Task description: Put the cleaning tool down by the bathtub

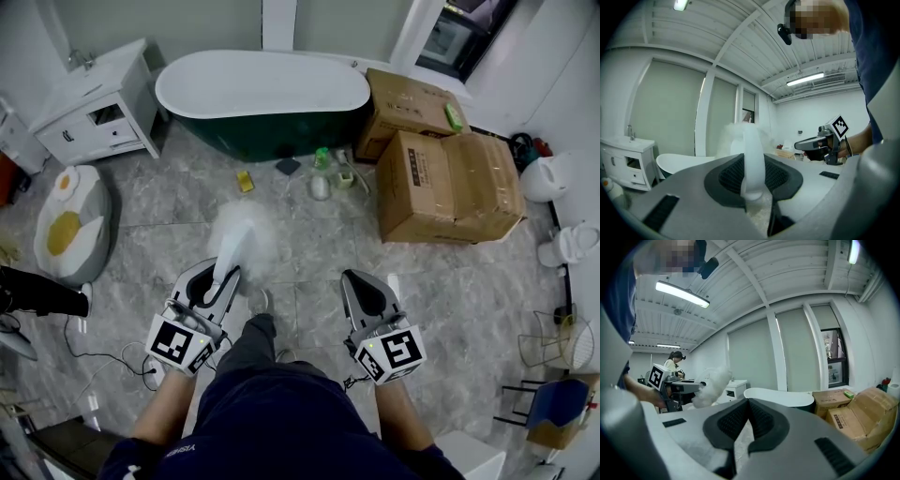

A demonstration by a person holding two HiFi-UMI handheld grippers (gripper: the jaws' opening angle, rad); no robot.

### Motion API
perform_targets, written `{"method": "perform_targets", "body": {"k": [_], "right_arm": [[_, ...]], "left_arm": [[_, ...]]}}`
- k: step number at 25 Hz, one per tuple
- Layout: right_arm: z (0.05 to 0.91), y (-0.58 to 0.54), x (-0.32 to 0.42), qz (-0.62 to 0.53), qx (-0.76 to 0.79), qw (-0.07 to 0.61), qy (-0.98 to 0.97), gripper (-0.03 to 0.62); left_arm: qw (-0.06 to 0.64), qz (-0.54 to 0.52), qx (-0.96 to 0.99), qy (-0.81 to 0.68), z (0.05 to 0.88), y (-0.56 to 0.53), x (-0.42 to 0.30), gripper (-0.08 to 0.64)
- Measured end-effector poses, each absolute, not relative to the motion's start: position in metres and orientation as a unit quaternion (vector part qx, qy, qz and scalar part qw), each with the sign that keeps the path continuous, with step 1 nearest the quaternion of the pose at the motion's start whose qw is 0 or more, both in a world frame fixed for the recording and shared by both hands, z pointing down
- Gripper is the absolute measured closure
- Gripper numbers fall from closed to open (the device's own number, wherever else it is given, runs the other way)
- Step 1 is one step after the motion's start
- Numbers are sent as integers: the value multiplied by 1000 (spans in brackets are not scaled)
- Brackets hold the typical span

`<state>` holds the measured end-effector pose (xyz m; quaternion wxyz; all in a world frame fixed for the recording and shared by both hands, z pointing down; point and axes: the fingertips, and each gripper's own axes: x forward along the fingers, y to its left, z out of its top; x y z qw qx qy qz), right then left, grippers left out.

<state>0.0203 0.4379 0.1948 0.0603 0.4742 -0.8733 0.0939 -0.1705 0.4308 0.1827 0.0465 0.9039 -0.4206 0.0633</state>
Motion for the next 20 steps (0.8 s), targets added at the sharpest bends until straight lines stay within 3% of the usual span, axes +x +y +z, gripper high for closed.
{"method": "perform_targets", "body": {"k": [20], "right_arm": [[201, 292, -30, 106, 479, 77, -868, 588]], "left_arm": [[62, 67, 912, -399, 192, 276, -210, 453]]}}
